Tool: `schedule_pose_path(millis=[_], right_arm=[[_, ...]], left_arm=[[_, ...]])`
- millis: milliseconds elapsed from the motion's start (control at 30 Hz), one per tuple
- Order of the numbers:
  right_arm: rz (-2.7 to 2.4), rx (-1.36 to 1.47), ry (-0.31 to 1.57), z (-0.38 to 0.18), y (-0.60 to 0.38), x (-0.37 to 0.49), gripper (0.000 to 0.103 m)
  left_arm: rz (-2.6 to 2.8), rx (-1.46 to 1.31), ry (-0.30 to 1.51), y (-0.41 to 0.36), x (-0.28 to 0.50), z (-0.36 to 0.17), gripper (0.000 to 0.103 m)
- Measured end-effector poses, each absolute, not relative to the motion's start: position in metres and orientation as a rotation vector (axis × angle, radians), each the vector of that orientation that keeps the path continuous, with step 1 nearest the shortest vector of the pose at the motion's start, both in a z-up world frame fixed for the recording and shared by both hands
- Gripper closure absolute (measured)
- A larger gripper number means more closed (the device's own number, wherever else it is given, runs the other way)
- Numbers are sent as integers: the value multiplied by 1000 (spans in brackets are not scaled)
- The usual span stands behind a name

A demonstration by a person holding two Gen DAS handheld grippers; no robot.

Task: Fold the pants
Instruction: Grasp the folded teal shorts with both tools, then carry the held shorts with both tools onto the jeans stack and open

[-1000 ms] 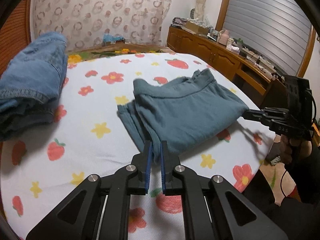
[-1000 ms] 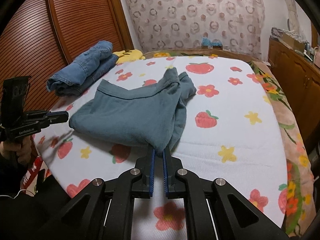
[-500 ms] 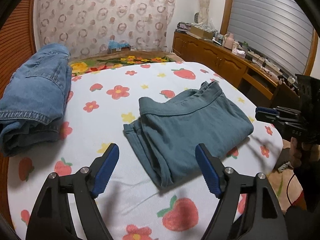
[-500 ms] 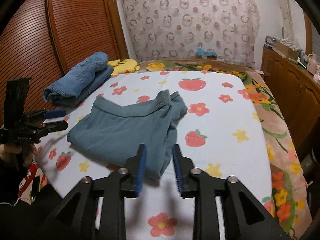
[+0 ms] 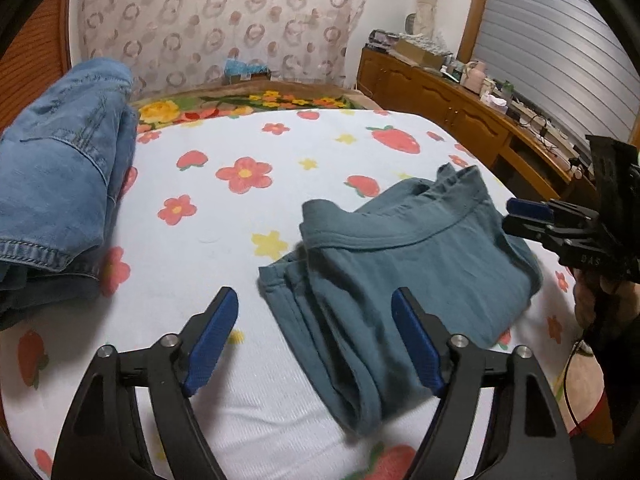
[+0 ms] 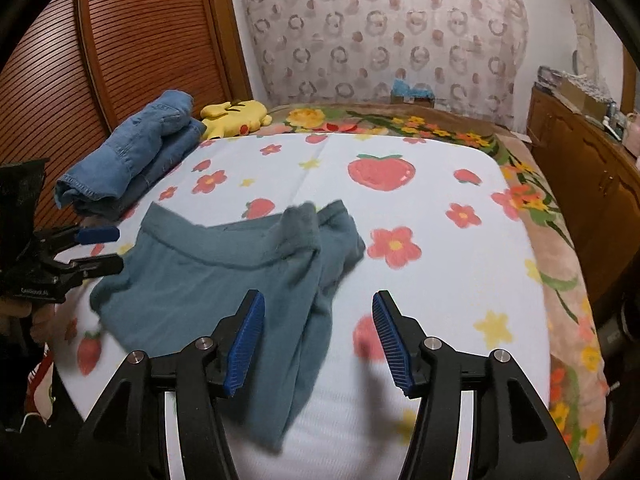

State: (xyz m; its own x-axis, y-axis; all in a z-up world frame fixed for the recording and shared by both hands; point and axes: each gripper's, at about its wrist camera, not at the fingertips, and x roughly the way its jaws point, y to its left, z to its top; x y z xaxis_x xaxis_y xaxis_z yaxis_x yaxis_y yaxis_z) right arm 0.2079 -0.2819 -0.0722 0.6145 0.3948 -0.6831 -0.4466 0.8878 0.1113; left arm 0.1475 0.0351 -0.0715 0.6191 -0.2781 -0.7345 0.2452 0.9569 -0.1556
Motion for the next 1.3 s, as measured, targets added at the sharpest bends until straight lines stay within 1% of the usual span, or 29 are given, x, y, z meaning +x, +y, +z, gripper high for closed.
schedule_pose_path(millis=[100, 167, 200, 267, 433, 500, 567, 600, 633, 667, 700, 733, 800, 1033, 1300], right_arm=[[498, -71, 790, -75, -277, 226, 45], [513, -64, 806, -78, -276, 234, 45], [521, -55, 813, -79, -276, 238, 45], [524, -45, 824, -81, -276, 245, 45], [551, -25, 855, -88, -275, 255, 45], [565, -14, 860, -89, -274, 259, 45], [580, -14, 858, -90, -271, 260, 45], [587, -19, 858, -90, -268, 260, 52], [602, -20, 863, -91, -265, 263, 57], [624, -22, 872, -91, -262, 263, 66], [635, -28, 880, -91, -259, 263, 73], [649, -34, 883, -90, -256, 264, 77], [671, -49, 871, -84, -252, 265, 81], [741, -142, 735, -32, -225, 257, 83], [807, -201, 579, 27, -180, 258, 84]], left_arm=[[-297, -62, 871, 38, 156, -76, 35], [-295, -70, 882, 40, 161, -78, 44], [-297, -75, 886, 40, 163, -79, 45], [-303, -80, 896, 39, 166, -81, 52], [-307, -93, 906, 37, 172, -87, 56], [-316, -106, 906, 37, 172, -88, 64], [-335, -119, 908, 36, 172, -88, 76], [-340, -118, 908, 36, 172, -89, 80], [-347, -119, 908, 36, 171, -88, 86], [-356, -127, 904, 36, 170, -87, 89], [-360, -132, 898, 37, 169, -85, 91], [-365, -137, 887, 38, 167, -82, 92], [-378, -151, 857, 40, 162, -72, 93], [-381, -134, 762, 50, 143, -31, 94], [-266, -152, 634, 97, 139, 13, 94]])
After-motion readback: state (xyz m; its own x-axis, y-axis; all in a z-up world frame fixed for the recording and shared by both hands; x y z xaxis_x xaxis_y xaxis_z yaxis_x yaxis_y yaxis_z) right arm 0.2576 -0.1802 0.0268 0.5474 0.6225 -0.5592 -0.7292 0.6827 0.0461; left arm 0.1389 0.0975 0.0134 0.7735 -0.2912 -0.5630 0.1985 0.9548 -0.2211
